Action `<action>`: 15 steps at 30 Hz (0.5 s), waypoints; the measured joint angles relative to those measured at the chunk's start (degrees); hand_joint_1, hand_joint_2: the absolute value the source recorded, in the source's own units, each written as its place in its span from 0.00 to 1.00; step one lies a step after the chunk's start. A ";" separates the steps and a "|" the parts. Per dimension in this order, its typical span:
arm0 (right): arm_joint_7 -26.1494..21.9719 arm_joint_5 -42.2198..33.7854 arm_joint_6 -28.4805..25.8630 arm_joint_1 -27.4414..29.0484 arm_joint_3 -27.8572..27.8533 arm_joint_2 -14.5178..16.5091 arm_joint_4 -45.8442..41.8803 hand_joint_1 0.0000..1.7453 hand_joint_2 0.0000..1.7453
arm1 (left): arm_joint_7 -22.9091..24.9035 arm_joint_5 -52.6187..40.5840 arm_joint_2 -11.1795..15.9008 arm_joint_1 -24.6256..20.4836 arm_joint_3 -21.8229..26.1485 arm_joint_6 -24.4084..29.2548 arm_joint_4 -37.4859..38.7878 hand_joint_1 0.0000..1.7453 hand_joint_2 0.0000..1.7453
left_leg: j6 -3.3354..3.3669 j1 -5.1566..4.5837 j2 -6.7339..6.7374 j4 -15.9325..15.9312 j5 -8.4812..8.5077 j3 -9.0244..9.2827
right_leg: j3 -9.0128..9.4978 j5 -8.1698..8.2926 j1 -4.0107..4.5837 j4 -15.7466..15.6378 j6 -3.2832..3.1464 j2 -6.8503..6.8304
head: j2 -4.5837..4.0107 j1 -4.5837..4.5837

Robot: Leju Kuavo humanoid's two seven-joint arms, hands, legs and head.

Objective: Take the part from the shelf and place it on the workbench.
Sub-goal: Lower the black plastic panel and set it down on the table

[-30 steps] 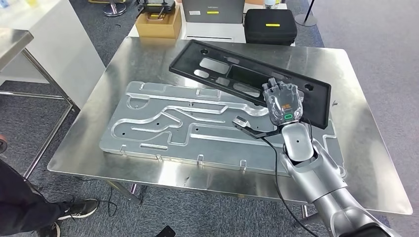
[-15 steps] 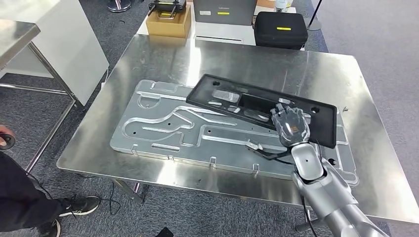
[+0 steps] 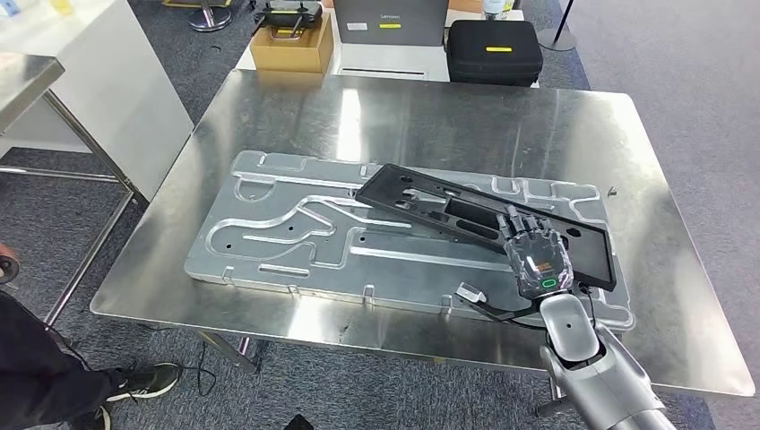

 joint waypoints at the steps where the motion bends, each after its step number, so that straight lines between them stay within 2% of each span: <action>1: 0.00 0.00 0.04 0.39 -0.23 -0.36 -0.41 0.00 0.00 | 0.00 0.08 0.02 0.00 0.01 0.07 0.00 0.00 0.00 | 0.24 -0.08 -0.03 -2.45 0.57 1.23 | -0.01 -0.04 0.08 0.06 0.27 0.03 | 0.00 0.02; 2: 0.00 0.00 0.04 0.82 -0.41 -0.70 -0.83 0.00 0.00 | 0.01 0.12 0.03 0.06 0.01 0.15 0.00 0.00 0.00 | 0.47 -0.19 -0.06 -3.60 0.57 1.79 | -0.03 -0.02 0.16 0.05 0.57 0.03 | 0.00 0.04; 4: 0.00 0.00 0.01 1.89 -0.76 -1.21 -2.04 0.00 0.00 | 0.01 0.16 0.07 0.25 0.02 0.31 0.01 0.00 0.00 | 1.05 -0.31 -0.09 -3.96 0.79 1.93 | -0.01 0.13 0.15 -0.17 1.25 0.04 | 0.00 0.04; 6: -0.02 0.01 -0.07 3.07 -1.10 -1.59 -3.49 0.00 0.00 | -0.03 0.19 0.11 0.28 0.02 0.40 0.01 0.00 0.00 | 1.85 -0.19 -0.03 -4.63 1.27 2.15 | -0.54 -0.92 -0.03 1.05 1.81 0.03 | 0.00 0.06; 7: -0.05 0.02 -0.12 3.53 -1.25 -1.81 -4.08 0.00 0.00 | -0.07 0.22 0.11 0.26 0.02 0.44 0.01 0.00 0.00 | 2.19 -0.09 0.01 -4.95 1.48 2.24 | -1.50 -2.35 -0.10 3.21 2.05 0.01 | 0.00 0.08; 9: -0.24 0.02 -0.23 4.43 -1.40 -2.19 -5.05 0.00 0.00 | -0.16 0.35 0.12 0.28 0.03 0.46 0.01 0.00 0.00 | 2.49 -0.11 0.10 -5.03 1.54 2.24 | -4.75 -6.15 -0.21 10.41 2.44 -0.03 | 0.00 0.10; 10: -0.38 0.02 -0.31 5.00 -1.41 -2.38 -5.52 0.00 0.00 | -0.20 0.46 0.13 0.32 0.04 0.47 0.01 0.00 0.00 | 2.53 -0.13 0.12 -4.99 1.52 2.23 | -6.25 -7.38 -0.26 13.71 2.61 -0.03 | 0.00 0.10; 11: -0.55 0.02 -0.40 5.66 -1.43 -2.61 -6.10 0.00 0.00 | -0.25 0.59 0.14 0.34 0.08 0.48 0.01 0.00 0.00 | 2.55 -0.14 0.13 -4.94 1.49 2.23 | -7.05 -7.64 -0.32 15.50 2.72 -0.04 | 0.00 0.10; 12: -0.69 0.02 -0.48 6.35 -1.48 -2.96 -6.87 0.00 0.00 | -0.33 0.74 0.15 0.36 0.13 0.48 0.01 0.00 0.00 | 2.52 -0.14 0.10 -4.83 1.44 2.23 | -6.74 -6.76 -0.39 15.00 2.76 -0.05 | 0.00 0.10; 13: -0.85 0.02 -0.52 6.99 -1.61 -3.44 -7.84 0.00 0.00 | -0.45 0.95 0.16 0.37 0.22 0.48 0.01 0.00 0.00 | 2.45 -0.13 0.07 -4.66 1.33 2.24 | -5.34 -5.03 -0.45 12.33 2.74 -0.09 | 0.00 0.10; 15: -1.09 0.00 -0.36 8.24 -2.18 -4.82 -10.42 0.00 0.00 | -0.78 1.26 0.18 0.42 0.43 0.50 0.00 0.00 0.00 | 2.12 -0.26 -0.03 -4.16 0.96 2.18 | -1.33 -1.82 -0.37 4.51 2.48 -0.20 | 0.00 0.11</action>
